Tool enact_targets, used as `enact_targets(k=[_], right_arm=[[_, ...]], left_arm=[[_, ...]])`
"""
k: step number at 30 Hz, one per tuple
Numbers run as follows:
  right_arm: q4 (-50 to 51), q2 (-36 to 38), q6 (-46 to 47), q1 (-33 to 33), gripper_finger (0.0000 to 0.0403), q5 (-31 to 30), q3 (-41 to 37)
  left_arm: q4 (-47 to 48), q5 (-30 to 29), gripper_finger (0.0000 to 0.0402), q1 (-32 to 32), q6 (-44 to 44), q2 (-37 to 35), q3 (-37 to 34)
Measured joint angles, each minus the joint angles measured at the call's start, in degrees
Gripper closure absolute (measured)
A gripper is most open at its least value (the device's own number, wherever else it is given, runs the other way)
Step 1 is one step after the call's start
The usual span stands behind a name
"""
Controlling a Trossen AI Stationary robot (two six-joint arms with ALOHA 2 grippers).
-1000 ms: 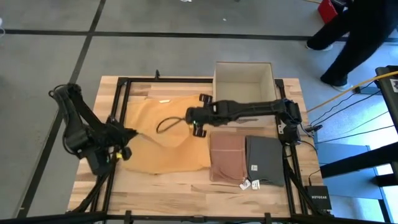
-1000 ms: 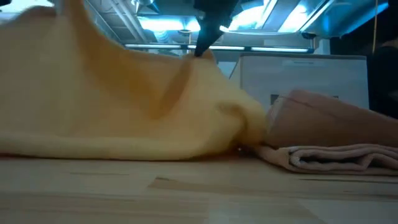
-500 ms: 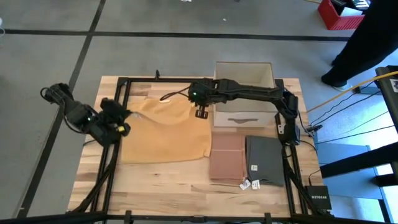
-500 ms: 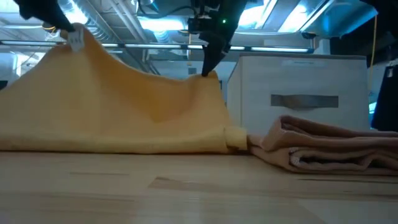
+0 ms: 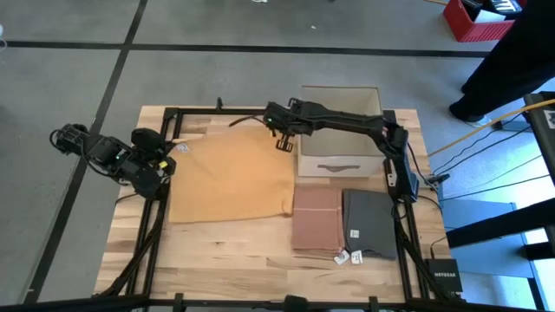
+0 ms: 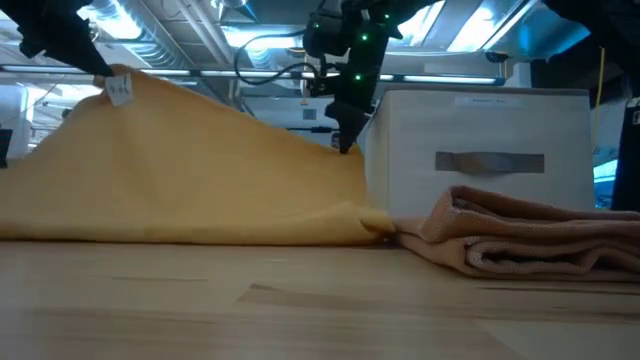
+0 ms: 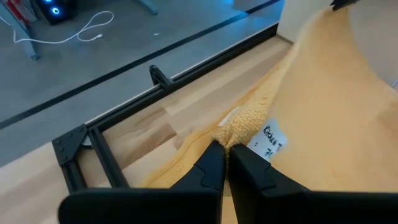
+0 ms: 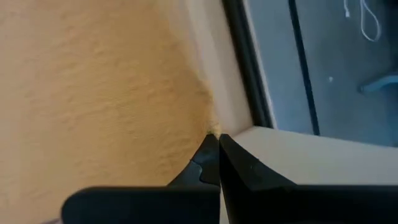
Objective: Fold towel
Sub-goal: Fold the yellow towel
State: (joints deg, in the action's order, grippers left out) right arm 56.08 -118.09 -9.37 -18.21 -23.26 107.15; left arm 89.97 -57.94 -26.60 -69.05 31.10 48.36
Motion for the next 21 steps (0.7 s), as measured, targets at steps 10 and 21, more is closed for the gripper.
enact_targets(k=[10, 21], right_arm=[[-1.2, -1.9, -1.7, -1.0, 0.0402, 4.6, 0.0], [-1.9, -2.1, -2.7, -1.0, 0.0341, 3.8, 0.0]], left_arm=[[0.0, 0.2, 0.0396, 1.7, -0.1, 0.0, 0.0], [0.0, 0.3, 0.0356, 4.5, -1.2, 0.0, 0.0]])
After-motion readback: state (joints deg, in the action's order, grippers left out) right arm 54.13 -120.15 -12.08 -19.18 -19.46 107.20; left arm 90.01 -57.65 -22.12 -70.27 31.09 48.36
